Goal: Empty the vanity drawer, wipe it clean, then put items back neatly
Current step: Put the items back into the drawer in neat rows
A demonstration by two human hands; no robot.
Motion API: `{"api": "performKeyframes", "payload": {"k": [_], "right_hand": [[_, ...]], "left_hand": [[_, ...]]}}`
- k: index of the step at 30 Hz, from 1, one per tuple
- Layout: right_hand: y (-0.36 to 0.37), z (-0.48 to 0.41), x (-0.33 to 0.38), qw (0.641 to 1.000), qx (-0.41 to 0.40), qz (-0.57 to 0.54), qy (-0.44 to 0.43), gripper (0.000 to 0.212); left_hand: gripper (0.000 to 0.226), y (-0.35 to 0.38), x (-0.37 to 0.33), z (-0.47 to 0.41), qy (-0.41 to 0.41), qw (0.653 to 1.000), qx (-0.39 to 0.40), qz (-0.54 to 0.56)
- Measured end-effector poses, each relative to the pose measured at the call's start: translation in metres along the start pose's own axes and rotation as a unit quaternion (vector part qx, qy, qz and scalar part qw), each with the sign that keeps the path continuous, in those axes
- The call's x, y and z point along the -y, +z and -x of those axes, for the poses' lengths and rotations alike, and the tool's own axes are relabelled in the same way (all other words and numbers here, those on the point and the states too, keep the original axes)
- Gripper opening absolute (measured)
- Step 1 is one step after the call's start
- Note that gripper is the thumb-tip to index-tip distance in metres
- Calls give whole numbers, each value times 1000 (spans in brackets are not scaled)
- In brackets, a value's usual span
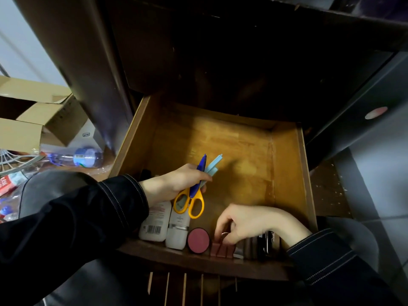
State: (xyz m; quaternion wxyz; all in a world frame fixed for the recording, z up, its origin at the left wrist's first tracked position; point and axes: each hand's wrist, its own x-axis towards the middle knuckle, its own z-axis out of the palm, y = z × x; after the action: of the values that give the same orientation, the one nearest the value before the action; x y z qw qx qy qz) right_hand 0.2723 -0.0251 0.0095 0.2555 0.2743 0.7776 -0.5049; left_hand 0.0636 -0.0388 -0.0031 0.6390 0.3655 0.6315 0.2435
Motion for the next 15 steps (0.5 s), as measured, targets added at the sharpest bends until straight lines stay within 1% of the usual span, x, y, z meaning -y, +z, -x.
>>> {"api": "performKeyframes", "payload": {"k": [2,4,6,7,8,9,11,13,15], "right_hand": [[-4,5,-2,999,-24,-29,2,25],[-13,11,-8,989,-112,-98,12,18],[-22,14,-11,960,-217,-175,7,15],[-23,13,-10,943,-251,-219,0,16],[-23,11,-8,929,-268,-254,-5,17],[-22,9,-5,924,-270,-272,-7,19],[-16,2,1,932,-251,-261,-7,24],[-12,-5,4,936,-249,-247,-8,24],[-12,-8,4,928,-273,-254,-9,20]], "left_hand": [[32,0,1,-1,-1,1000,-4,24],[21,1,1,0,9,998,-9,64],[16,3,-2,1,29,992,-27,117],[15,5,-3,2,37,987,-38,151],[15,9,-5,1,42,980,-49,186],[15,12,-7,1,48,974,-61,215],[16,21,-8,-1,67,963,-88,244],[14,29,-7,-4,96,957,-99,257],[12,35,-6,-5,120,961,-95,232]]}}
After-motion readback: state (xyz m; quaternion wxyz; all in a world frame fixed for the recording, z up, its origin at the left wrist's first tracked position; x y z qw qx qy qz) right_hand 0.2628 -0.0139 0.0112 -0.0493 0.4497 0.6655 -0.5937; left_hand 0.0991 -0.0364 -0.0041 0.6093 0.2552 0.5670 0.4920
